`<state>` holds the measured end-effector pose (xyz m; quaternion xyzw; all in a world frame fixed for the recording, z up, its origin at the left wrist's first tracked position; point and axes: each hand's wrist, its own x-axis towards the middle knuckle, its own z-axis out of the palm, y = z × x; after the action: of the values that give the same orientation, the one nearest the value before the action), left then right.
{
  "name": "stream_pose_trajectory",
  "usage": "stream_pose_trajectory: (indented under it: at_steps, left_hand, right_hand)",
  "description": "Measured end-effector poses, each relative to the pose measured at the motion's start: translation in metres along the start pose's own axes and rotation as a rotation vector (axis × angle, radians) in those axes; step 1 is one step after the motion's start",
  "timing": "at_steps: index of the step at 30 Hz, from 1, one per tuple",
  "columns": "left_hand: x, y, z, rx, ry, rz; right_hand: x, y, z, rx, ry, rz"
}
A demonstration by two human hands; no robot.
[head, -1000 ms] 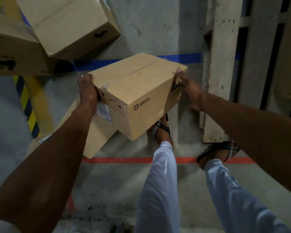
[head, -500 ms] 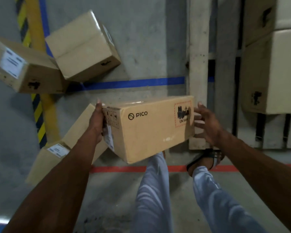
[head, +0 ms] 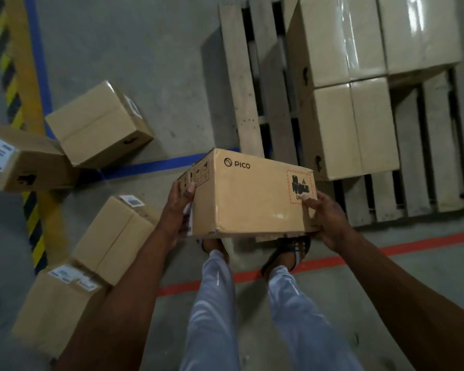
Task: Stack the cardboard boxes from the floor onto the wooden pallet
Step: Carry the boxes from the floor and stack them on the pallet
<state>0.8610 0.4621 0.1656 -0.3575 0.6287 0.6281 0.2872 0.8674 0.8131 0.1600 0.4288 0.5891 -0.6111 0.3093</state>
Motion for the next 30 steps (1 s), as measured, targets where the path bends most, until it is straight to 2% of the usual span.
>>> stream_pose_trajectory:
  at_steps: [3,5,8,11,12,16,19,22,25,27,30]
  left_hand:
    - [0.062,-0.058,-0.001,0.098,-0.04,-0.074]
    - [0.059,-0.057,0.027,0.225,-0.082,-0.163]
    - [0.022,-0.04,0.076,0.028,-0.186,-0.28]
    - [0.016,-0.049,0.097,-0.003,-0.222,-0.306]
    - [0.015,-0.049,0.1,0.044,-0.221,-0.284]
    - [0.032,-0.066,0.097,0.389,0.026,-0.164]
    - [0.064,-0.086,0.082,0.705,0.039,-0.182]
    - [0.099,-0.11,0.071,0.597,0.072,-0.396]
    - [0.137,-0.151,0.055,0.497,0.15,-0.448]
    - [0.143,-0.165,0.044,0.478,0.148,-0.433]
    - [0.143,-0.176,0.033,0.498,0.11,-0.378]
  right_hand:
    - [-0.001,0.038,-0.023,0.066,0.086,0.052]
    - [-0.011,0.061,-0.035,0.087,0.129,0.077]
    - [-0.034,0.085,-0.043,0.091,0.259,0.101]
    - [-0.058,0.086,-0.048,0.078,0.379,0.106]
    - [-0.065,0.084,-0.051,0.075,0.398,0.094]
    - [-0.084,0.07,-0.045,0.047,0.394,-0.049]
    - [-0.082,0.067,-0.022,-0.005,0.31,-0.086]
    - [-0.081,0.064,0.009,-0.176,0.203,-0.206]
    - [-0.071,0.057,0.021,-0.14,0.192,-0.255]
    - [-0.059,0.055,0.016,-0.071,0.265,-0.248]
    - [-0.031,0.062,-0.01,-0.188,0.438,-0.2]
